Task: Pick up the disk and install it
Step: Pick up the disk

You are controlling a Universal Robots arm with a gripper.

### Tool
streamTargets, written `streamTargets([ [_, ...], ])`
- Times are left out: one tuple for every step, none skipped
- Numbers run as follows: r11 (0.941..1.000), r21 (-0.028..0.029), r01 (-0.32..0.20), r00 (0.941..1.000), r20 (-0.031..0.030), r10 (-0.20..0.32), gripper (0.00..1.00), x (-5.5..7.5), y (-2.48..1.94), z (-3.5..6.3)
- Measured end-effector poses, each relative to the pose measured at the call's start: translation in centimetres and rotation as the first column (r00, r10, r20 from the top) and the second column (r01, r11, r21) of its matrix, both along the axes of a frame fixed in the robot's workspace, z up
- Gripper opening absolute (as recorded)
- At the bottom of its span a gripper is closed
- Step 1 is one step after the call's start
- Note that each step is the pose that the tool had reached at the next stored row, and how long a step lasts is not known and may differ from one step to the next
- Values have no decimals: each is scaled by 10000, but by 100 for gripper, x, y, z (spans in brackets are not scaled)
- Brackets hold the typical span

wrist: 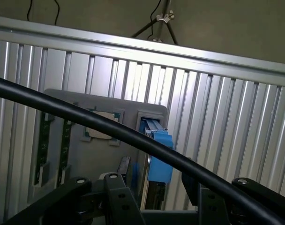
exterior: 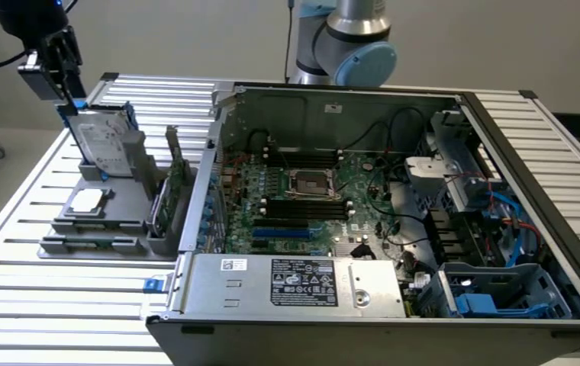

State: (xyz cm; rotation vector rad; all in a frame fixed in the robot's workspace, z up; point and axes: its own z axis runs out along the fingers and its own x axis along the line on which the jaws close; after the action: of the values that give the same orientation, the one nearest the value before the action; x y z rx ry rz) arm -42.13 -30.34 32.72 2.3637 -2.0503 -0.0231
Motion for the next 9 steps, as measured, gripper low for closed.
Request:
streamTargets([
  [10000, 0, 59, 10000, -2, -59, 56, 0, 0, -11],
  [9999, -1, 116, 9999, -3, -116, 56, 0, 0, -23],
  [9999, -1, 172, 9999, -4, -172, 56, 0, 0, -37],
  [9997, -1, 231, 9997, -4, -231, 56, -1, 0, -51],
  [9996, 0, 297, 9996, -3, -297, 56, -1, 0, -70],
  [9993, 0, 363, 9993, -3, -363, 56, -2, 1, -88],
  [9991, 0, 433, 9991, -3, -433, 56, -3, 3, -105],
  [9987, -1, 507, 9987, -4, -507, 56, -5, 6, -123],
  [9983, -1, 578, 9983, -3, -578, 56, -6, 9, -141],
])
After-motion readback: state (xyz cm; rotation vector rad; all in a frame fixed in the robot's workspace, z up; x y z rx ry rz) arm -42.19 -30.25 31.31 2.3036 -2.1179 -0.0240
